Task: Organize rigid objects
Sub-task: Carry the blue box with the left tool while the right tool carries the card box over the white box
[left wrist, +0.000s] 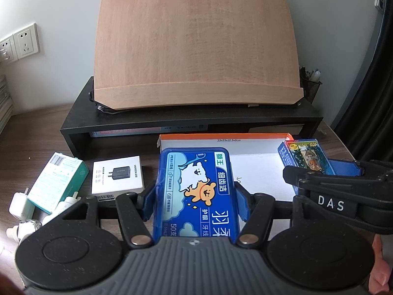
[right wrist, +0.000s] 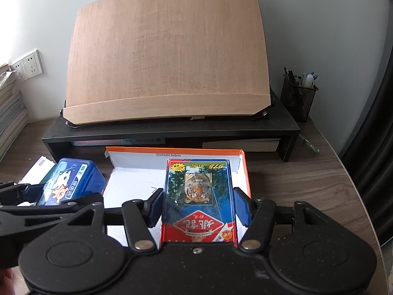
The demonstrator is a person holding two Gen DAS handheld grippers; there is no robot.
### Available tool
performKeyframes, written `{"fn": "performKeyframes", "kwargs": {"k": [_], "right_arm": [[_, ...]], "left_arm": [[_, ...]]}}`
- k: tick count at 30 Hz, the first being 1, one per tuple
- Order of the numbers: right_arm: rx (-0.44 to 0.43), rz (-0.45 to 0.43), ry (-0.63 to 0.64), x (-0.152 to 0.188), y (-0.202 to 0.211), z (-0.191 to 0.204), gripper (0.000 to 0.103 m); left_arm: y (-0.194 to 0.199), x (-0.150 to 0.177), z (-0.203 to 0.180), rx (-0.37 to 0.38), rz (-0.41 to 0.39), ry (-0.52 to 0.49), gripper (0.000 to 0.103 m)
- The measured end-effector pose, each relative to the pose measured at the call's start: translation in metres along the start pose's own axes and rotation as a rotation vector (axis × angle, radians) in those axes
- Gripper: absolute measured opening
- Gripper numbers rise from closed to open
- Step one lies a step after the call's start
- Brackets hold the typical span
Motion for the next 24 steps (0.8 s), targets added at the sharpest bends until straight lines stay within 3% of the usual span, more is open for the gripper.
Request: {"fn": "performKeyframes", "kwargs": {"k": [24], "right_arm": [[0.005, 0.006, -0.01, 0.0001, -0.0047, 0.0, 0.071]], "left_arm": [[-0.0011, 0.0008, -0.0012, 0.011, 0.008, -0.01, 0.063]]}}
Point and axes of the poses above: each gripper's, at about its wrist camera, not at the fingertips, and y roughly against the way its jaws point, z to its left, x to its underside, the point moved 10 cm from there along -y, roughly the way its jaws point, and after that the axes turned 1 degree about y, right-handed, at the moved point
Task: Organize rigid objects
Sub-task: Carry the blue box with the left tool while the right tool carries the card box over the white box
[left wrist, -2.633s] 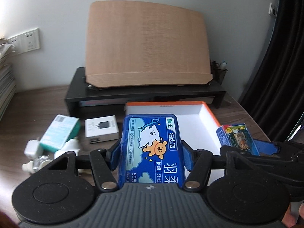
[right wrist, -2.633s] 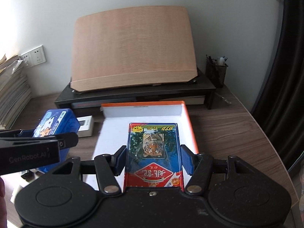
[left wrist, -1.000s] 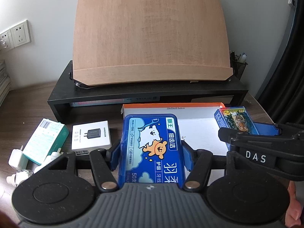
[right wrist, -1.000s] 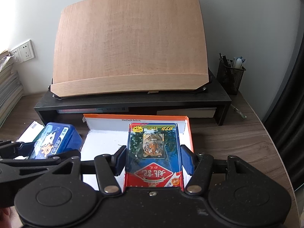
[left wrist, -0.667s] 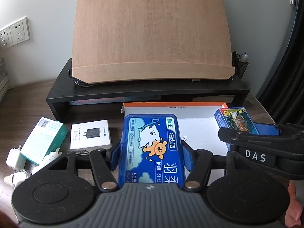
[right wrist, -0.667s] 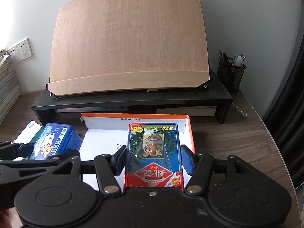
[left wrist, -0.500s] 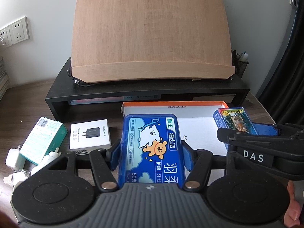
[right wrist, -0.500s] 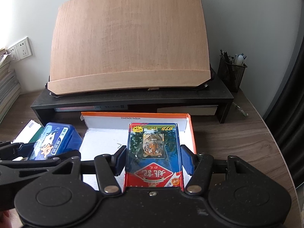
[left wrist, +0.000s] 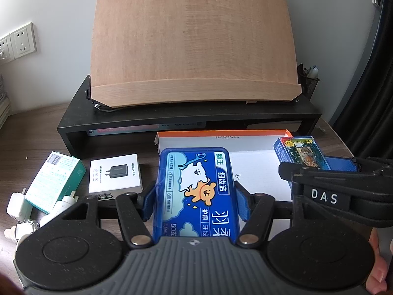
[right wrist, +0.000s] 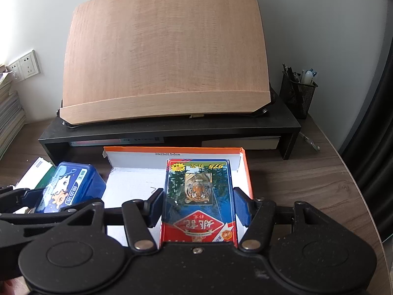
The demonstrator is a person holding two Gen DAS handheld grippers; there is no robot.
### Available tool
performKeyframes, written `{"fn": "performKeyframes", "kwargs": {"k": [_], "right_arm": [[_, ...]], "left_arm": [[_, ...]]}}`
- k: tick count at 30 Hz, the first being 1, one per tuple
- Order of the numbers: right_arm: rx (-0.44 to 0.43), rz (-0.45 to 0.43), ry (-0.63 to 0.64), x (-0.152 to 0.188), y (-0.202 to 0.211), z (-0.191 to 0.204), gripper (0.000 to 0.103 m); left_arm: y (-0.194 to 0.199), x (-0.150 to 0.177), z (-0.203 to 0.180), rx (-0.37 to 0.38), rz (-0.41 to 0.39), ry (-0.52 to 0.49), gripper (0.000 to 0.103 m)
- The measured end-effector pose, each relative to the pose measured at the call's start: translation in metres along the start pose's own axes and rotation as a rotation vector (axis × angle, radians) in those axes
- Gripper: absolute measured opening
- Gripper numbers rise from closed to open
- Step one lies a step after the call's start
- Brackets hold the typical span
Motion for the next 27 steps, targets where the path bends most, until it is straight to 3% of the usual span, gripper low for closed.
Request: {"fn": "performKeyframes", "kwargs": {"k": [27], "right_arm": [[-0.005, 0.006, -0.004, 0.0008, -0.0011, -0.0013, 0.071]], "left_arm": [[0.0032, 0.004, -0.0012, 0.0, 0.003, -0.004, 0.063]]}}
Point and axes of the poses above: each gripper's, at about its wrist camera, not at the fingertips, and y roughly against the way its jaws point, z to its left, x to its underside, the point moved 10 cm from there along -y, roughly the way its jaws point, and after that the axes turned 1 degree about y, right-handed, at the moved point
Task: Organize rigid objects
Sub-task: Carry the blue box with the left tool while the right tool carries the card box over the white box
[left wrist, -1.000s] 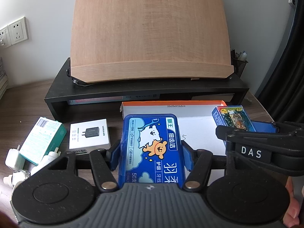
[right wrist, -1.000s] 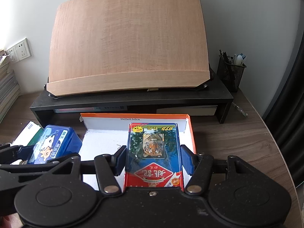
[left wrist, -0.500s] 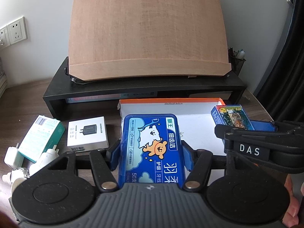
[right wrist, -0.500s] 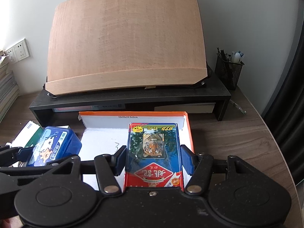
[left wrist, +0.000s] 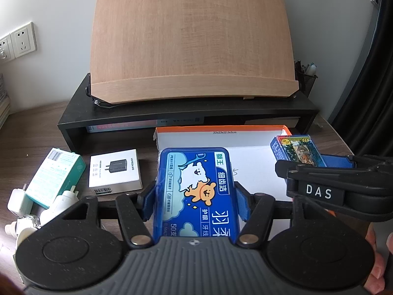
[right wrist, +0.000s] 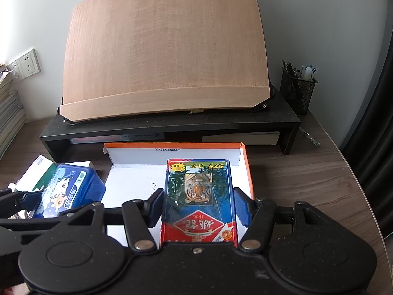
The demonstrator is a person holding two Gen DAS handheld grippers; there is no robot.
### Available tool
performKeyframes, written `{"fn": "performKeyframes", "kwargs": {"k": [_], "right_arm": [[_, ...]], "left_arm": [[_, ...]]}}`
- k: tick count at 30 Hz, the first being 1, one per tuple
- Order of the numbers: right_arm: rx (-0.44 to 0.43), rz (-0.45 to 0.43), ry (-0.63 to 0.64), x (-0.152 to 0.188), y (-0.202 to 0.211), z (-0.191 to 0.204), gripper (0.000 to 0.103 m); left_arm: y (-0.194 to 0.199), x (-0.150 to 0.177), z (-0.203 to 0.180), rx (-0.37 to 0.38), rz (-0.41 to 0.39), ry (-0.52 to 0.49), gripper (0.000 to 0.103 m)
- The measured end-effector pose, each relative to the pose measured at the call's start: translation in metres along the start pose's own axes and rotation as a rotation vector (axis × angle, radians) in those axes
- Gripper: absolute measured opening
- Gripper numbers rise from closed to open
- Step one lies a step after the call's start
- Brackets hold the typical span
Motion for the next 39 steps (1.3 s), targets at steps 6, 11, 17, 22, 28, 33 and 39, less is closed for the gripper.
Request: {"fn": "performKeyframes", "kwargs": {"k": [6, 11, 17, 22, 28, 33, 39], "right_arm": [[0.002, -0.004, -0.003, 0.0, 0.002, 0.0, 0.071], [0.003, -0.004, -0.005, 0.0, 0.002, -0.001, 0.071], [-0.001, -0.003, -0.003, 0.0, 0.001, 0.0, 0.071], [-0.001, -0.002, -0.001, 0.0, 0.001, 0.0, 0.071], [0.003, 0.003, -0.003, 0.0, -0.003, -0.001, 0.071], [0.007, 0.006, -0.007, -0.002, -0.007, -0.002, 0.071], [0.009, 0.013, -0.005, -0.003, -0.013, -0.001, 0.071]], "left_arm": [[0.001, 0.0, -0.001, 0.002, -0.001, -0.007, 0.063], [0.001, 0.0, -0.002, 0.004, 0.001, -0.011, 0.063], [0.0, 0.001, -0.001, 0.0, 0.002, -0.014, 0.063], [0.0, 0.001, -0.002, -0.001, 0.003, -0.014, 0.063], [-0.002, 0.0, -0.002, 0.001, 0.006, -0.012, 0.063], [-0.006, 0.0, -0.001, 0.002, 0.011, -0.012, 0.063], [-0.011, 0.0, 0.002, 0.004, 0.019, -0.009, 0.063]]}}
Point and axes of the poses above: each gripper's, at about its wrist camera, not at the fingertips, and y roughly against the way its jaws point, z to its left, x to its underside, the point moved 10 cm from there along -y, roughly the way its jaws point, and after that the axes turned 1 degree about y, right-handed, at the moved point
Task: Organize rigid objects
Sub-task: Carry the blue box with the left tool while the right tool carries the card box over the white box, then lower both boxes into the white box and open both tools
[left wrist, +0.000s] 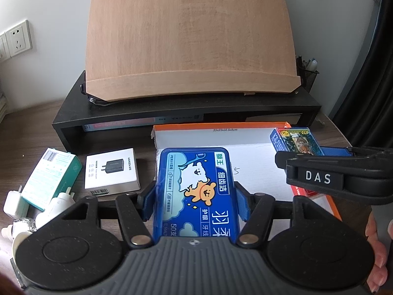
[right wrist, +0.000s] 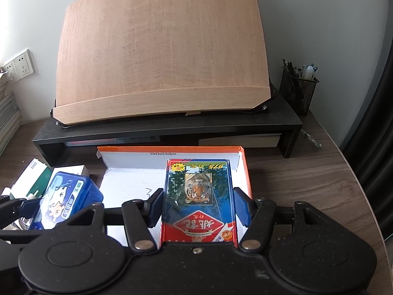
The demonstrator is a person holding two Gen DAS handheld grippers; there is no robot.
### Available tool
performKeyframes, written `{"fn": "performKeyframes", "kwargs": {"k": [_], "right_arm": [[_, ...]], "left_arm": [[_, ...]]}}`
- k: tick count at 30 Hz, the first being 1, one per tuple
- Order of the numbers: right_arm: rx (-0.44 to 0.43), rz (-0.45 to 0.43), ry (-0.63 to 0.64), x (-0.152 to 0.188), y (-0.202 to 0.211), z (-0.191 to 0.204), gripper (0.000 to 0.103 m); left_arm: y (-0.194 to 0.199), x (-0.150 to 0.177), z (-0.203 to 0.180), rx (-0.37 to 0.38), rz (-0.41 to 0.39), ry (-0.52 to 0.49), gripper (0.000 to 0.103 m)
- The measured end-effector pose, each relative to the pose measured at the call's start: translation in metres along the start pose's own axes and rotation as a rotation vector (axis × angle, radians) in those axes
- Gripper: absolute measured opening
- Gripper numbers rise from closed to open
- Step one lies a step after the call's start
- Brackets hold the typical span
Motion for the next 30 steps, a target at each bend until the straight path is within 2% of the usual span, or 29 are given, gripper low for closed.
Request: {"fn": "performKeyframes", "kwargs": {"k": [30], "right_arm": [[0.058, 0.043, -0.001, -0.008, -0.037, -0.008, 0.072]], "left_arm": [[-0.043, -0.008, -0.001, 0.044, 0.055, -0.012, 0.063]]}}
Point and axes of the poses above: each gripper's, at about its wrist camera, not at the fingertips, and y roughly against the way its jaws point, z to its left, x to its underside, the point moved 10 cm from there along -y, roughly the way its jaws point, and after that the axes turned 1 degree about y, right-handed, at the moved point
